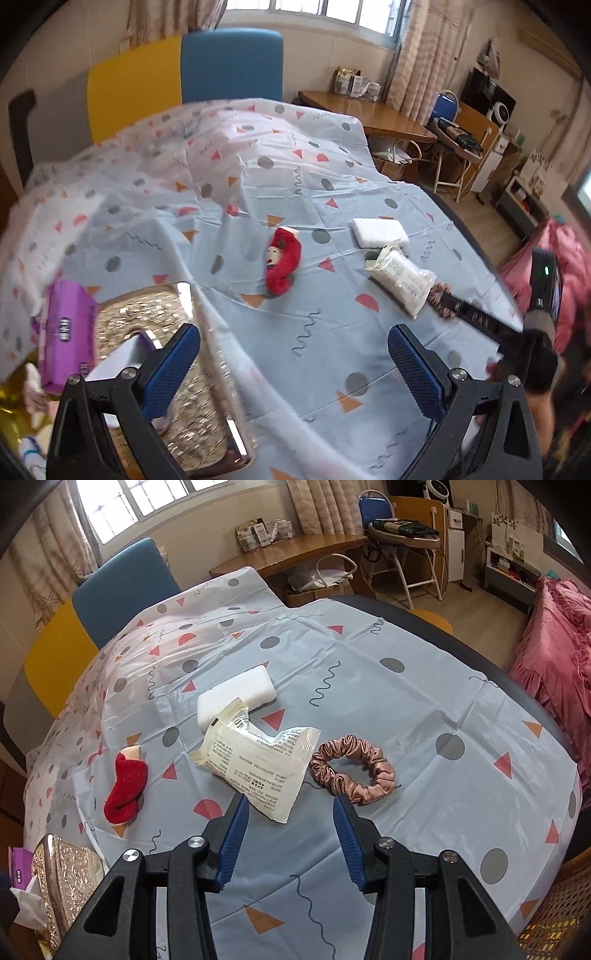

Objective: Organize soft objects
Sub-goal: 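Grasp the red Santa sock with the left gripper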

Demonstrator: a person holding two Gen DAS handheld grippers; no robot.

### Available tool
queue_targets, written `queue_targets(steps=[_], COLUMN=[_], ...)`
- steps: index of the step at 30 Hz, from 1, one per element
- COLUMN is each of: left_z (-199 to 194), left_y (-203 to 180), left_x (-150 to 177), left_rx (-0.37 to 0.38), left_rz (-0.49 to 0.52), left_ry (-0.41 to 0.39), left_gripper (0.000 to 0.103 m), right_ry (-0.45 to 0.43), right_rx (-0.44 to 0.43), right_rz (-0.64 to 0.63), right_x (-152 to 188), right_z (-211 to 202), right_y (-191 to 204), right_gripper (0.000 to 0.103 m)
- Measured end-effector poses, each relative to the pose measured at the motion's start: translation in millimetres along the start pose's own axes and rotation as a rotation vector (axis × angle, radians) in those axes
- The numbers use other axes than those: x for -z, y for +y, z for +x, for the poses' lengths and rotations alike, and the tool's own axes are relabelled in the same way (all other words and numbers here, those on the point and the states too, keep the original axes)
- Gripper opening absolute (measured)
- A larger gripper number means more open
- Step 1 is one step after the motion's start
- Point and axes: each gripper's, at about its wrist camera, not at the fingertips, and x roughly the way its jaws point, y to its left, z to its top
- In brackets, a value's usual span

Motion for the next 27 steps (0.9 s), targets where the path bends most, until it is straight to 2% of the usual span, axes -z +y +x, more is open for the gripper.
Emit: queue_targets(steps=[3,6,8,11,15,22,25,27], left_z=[25.9,53.5,71.1,97.8,126.4,167.7,183.0,192.2], left_y=[0.6,-1.1,-1.5,-2.9,-7.2,5.3,8.8,7.0], left_x=[-12.0,-20.5,-26.2,-33.8,-42.0,-60.3,-67.0,-70.0], left_rx=[-0.029,-0.045,-0.062,-0.08,-0.137,-0.201,-0.201,-0.209], left_rz=[-0.026,-0.031,-0.031,-0.033,-0.002,-0.034,-0.047,-0.041], left_ry=[0.052,0.112,0.141,0.183,0.193,0.203,0.216,0.225], left_gripper=[0.099,0.091,0.081,0.076,0.075,0.075,0.075,0.07], right_ry=[0.015,0.016,0.018,0.025,0.031,0.016,0.007,-0.008], right_rx=[-0.021,-0.043,-0.059,-0.083,-0.106,-0.141,-0.16,-0.168], right_rz=[0.027,0.046,0.064,0.1,0.153,0.256,0.304,0.35], right_x=[0.1,-1.5,-2.3,-3.0,-4.4,-5.3,-5.0,-5.4], right_z=[0.5,-0.3,-0.7,-0.7,-0.5,-4.0,-5.1,-6.9], right_y=[-2.9,-5.3,-8.2,-13.8,-22.5,-40.4,-48.7,-57.4], right_gripper=[0.048,0.048,0.048,0.048,0.048,0.048,0.048,0.048])
